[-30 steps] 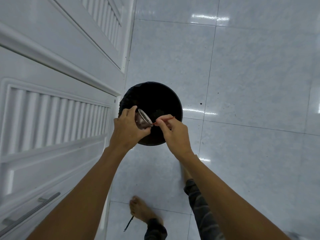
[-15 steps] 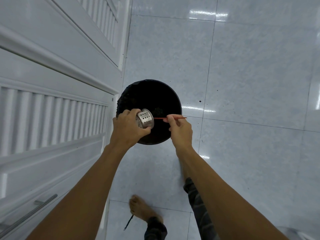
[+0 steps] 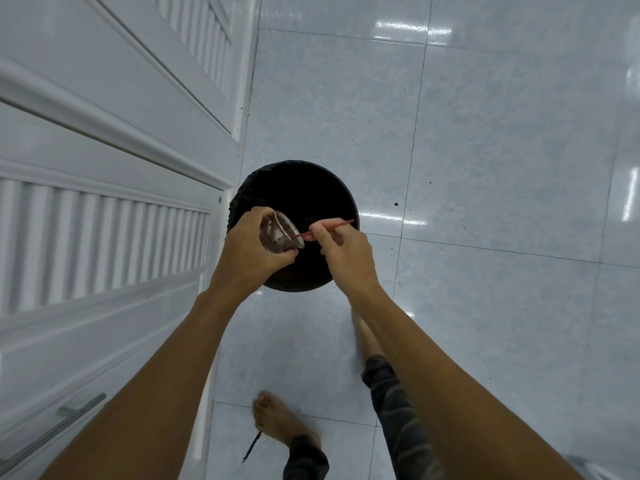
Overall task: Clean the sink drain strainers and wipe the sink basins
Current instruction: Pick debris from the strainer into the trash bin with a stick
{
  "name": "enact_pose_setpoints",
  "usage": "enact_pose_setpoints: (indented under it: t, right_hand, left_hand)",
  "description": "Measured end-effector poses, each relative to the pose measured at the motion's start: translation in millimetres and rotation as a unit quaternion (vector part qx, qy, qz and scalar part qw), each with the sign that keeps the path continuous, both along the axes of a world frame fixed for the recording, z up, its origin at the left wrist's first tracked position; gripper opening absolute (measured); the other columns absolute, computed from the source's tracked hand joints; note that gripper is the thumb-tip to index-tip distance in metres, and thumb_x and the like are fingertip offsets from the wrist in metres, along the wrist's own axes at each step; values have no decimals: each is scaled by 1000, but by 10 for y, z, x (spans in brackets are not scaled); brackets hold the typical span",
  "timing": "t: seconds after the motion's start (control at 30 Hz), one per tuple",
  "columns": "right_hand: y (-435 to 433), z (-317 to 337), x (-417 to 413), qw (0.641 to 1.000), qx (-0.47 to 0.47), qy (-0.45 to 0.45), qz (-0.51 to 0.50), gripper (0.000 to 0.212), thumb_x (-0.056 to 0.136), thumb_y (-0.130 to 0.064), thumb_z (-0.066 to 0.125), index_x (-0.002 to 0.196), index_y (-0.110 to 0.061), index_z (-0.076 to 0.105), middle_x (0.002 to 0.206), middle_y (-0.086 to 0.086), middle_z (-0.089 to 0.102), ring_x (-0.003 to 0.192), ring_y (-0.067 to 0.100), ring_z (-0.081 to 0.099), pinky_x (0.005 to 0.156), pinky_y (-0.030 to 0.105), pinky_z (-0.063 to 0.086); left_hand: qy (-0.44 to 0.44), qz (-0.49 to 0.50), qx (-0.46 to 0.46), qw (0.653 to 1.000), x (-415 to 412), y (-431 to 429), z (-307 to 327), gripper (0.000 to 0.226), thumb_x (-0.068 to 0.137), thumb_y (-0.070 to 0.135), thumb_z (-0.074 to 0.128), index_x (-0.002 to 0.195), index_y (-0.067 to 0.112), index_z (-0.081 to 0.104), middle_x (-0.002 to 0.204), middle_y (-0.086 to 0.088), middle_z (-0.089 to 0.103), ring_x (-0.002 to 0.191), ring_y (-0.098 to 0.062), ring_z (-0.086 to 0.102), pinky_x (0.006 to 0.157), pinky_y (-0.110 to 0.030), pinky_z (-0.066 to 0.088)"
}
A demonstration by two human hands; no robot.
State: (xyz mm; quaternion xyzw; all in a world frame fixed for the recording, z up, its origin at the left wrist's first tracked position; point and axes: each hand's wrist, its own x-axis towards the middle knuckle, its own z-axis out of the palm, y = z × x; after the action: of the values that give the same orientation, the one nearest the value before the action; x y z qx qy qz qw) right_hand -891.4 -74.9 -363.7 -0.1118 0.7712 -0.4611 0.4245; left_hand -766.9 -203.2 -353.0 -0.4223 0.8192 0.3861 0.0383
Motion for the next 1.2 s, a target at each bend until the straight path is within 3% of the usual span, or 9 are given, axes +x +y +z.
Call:
enact_pose_setpoints:
  t: [0.07, 0.2, 0.3, 0.4, 0.47, 0.63, 0.8, 0.97, 1.2]
  right_hand:
    - [-2, -19, -4, 997, 35, 62, -23, 22, 103, -31, 57, 109, -17, 74, 99, -7, 76, 97, 4, 68, 89, 20, 54]
    - [-7, -60, 41, 997, 22, 27, -74, 21, 102, -36, 57, 103, -23, 74, 98, -10, 76, 98, 6, 68, 90, 23, 55]
    - [1, -108, 175, 999, 20, 33, -1, 19, 102, -32, 58, 107, -22, 73, 98, -9, 77, 95, 5, 70, 85, 19, 55]
    - [76, -174, 168, 988, 98, 93, -71, 25, 103, -34, 56, 110, -18, 74, 99, -7, 75, 93, 6, 68, 78, 11, 51]
    - [108, -185, 137, 988, 89, 72, -104, 26, 103, -35, 56, 109, -18, 75, 99, -10, 74, 95, 4, 67, 85, 15, 54]
    - [95, -150, 251, 995, 48, 67, 52, 23, 102, -31, 59, 113, -19, 75, 104, -5, 76, 98, 7, 70, 88, 18, 56]
    - [125, -36, 38, 984, 77, 130, -99, 23, 103, -33, 59, 114, -19, 73, 96, -6, 74, 88, 8, 70, 80, 28, 60]
    - [208, 511, -53, 988, 3, 115, -100, 18, 102, -30, 60, 111, -23, 74, 98, -15, 73, 95, -2, 68, 78, 12, 54]
    - [-111, 1896, -32, 974, -111, 161, -119, 14, 102, -35, 58, 105, -33, 71, 101, -19, 74, 95, 10, 69, 75, 43, 63]
  left_hand:
    - [-3, 19, 1, 1000, 28, 8, -14, 71, 71, 35, 93, 131, 21, 57, 121, 2, 63, 107, -12, 62, 84, -10, 49]
    - [-48, 34, -15, 998, 62, -3, -36, 73, 73, 38, 90, 136, 18, 58, 123, -6, 64, 112, -23, 62, 98, -46, 55]
    - [-66, 21, -12, 998, 57, 25, -48, 75, 74, 41, 89, 138, 17, 57, 124, -9, 64, 112, -25, 62, 100, -51, 53]
    - [-91, 19, -14, 996, 116, 77, -71, 74, 74, 43, 88, 136, 17, 57, 122, -8, 63, 110, -26, 62, 99, -54, 52]
    - [-96, 48, -1, 994, 185, 99, -101, 72, 73, 42, 88, 133, 18, 55, 121, -6, 62, 109, -27, 61, 98, -55, 52]
    - [-66, 44, 29, 996, 223, 224, -171, 72, 70, 41, 89, 129, 22, 52, 118, -2, 60, 104, -22, 62, 89, -44, 59]
    - [-12, 142, 60, 988, 211, 326, -170, 76, 69, 35, 93, 125, 31, 42, 121, 4, 55, 108, -15, 59, 73, -9, 47]
    - [72, 201, 29, 977, 229, 517, 139, 92, 64, 22, 96, 139, 23, 42, 128, 2, 52, 113, -10, 57, 80, -1, 47]
    - [211, 247, -85, 942, 37, 307, 1257, 84, 64, 32, 96, 134, 21, 52, 126, 7, 52, 113, 1, 54, 91, -3, 44]
